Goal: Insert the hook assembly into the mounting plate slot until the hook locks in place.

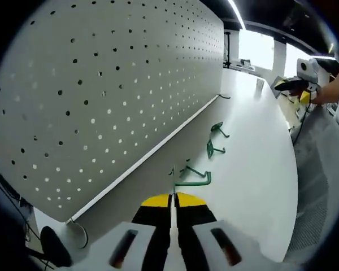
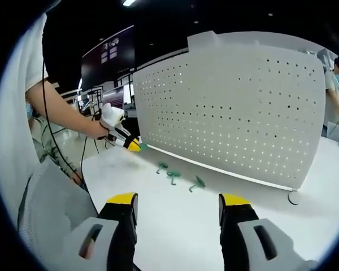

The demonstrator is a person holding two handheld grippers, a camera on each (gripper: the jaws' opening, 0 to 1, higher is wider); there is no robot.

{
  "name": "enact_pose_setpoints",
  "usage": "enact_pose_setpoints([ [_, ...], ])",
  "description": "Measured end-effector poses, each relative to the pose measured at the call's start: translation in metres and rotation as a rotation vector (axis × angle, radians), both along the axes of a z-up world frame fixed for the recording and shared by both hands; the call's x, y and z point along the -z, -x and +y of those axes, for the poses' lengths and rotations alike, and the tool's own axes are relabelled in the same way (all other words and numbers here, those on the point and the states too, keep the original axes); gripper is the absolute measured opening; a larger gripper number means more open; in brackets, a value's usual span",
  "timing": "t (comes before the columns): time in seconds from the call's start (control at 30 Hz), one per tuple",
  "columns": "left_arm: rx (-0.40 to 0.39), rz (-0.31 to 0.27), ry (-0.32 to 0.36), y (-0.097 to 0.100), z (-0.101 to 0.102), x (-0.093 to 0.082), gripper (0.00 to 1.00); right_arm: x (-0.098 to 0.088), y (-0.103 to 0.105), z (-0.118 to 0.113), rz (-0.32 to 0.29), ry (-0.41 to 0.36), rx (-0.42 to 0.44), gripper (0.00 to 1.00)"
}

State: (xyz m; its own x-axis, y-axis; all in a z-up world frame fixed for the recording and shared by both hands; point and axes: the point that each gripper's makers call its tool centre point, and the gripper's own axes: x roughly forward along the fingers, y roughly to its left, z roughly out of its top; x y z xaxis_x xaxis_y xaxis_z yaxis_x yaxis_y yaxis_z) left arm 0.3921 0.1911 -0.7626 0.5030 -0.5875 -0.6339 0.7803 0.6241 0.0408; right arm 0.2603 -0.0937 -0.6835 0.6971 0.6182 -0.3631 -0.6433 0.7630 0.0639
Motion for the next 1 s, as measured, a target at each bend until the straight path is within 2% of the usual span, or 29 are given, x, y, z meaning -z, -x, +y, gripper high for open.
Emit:
enact_pose_setpoints([
  [0.2, -0.054, -0.022, 0.052, 0.003, -0.004, -0.01, 0.01, -0.002, 0.0, 0.001, -0.008, -0.009, 0.005, 0.56],
  [0.33, -0.059, -0.062, 0.075, 0.006, -0.011, -0.019, 0.01, -0.004, 0.001, 0.001, -0.017, -0.009, 0.005, 0.56],
  [0.63, -0.071, -0.11, 0.122, 0.014, -0.027, -0.032, 0.01, -0.01, -0.001, -0.001, -0.038, -0.015, 0.021, 0.56],
  [1.0, -0.106, -0.19, 0.201, 0.022, -0.045, -0.059, 0.01, -0.015, 0.0, 0.002, -0.052, -0.026, 0.019, 0.56],
])
